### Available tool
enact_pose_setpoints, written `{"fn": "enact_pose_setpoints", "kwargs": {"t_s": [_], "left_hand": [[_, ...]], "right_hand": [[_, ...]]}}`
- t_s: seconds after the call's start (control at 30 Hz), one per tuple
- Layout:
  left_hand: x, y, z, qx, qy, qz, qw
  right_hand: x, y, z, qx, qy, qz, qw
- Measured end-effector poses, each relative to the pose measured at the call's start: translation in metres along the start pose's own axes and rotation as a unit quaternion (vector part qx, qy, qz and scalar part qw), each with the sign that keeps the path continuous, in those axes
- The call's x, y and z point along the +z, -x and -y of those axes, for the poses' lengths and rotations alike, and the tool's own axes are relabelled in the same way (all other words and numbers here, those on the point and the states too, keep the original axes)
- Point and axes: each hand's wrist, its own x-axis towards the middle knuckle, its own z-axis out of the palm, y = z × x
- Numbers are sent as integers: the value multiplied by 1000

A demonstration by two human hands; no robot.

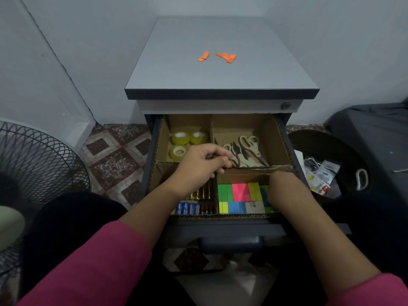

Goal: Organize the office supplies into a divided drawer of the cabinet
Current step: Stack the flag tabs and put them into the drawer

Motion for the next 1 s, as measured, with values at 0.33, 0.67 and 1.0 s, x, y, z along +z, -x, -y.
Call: {"fn": "enact_pose_setpoints", "kwargs": {"t_s": [0.33, 0.67, 1.0], "left_hand": [[-1, 0, 1, 4, 0, 2, 1000], [0, -2, 4, 1, -3, 3, 1000], [-1, 0, 3, 2, -6, 3, 1000]], "right_hand": [[2, 5, -3, -10, 24, -48, 999], [2, 5, -2, -8, 33, -26, 999], [0, 10, 2, -7, 44, -18, 999]]}}
